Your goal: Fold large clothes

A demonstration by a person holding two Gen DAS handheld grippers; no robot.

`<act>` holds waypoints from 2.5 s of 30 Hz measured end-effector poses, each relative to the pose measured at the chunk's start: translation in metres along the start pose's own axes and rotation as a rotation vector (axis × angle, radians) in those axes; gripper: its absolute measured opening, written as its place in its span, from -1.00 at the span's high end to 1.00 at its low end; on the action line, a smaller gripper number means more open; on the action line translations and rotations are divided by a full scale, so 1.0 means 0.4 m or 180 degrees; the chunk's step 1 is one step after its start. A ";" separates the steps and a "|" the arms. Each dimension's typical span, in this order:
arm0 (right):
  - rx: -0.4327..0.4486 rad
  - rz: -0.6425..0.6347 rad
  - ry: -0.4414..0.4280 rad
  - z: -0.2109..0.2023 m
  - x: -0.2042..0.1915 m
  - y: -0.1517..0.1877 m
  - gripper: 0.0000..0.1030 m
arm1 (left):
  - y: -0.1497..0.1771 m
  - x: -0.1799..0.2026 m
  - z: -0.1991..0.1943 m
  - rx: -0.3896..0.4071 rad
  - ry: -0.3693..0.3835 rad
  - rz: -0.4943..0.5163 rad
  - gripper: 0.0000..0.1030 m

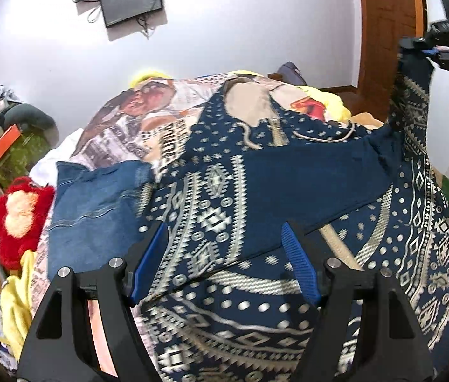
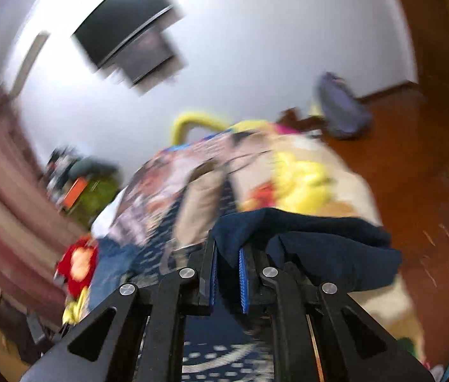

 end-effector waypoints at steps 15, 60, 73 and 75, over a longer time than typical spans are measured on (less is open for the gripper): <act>-0.1205 -0.0876 0.0578 0.373 -0.103 0.550 0.82 | 0.135 -0.098 -0.028 -0.0252 -0.0023 -0.0172 -0.42; -0.1016 -0.0583 0.0285 0.212 0.020 0.534 0.82 | -0.386 0.184 0.209 -0.0001 0.1045 0.0001 0.96; -0.1139 -0.0915 0.0228 0.184 -0.041 0.534 0.82 | -0.015 0.014 0.129 -0.0310 0.0181 -0.0112 0.95; -0.1252 -0.0950 0.0279 0.172 -0.011 0.552 0.82 | 0.046 0.021 0.173 -0.0500 0.0072 -0.0101 0.95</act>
Point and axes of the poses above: each gripper's, at about its wrist camera, not at the fingertips, and z roughly the way its jaws point, x to its right, y to its underside, the point moved 7 cm from there along z, roughly the way its jaws point, and after that the axes turned 10 degrees about z, right-handed, at the moved point
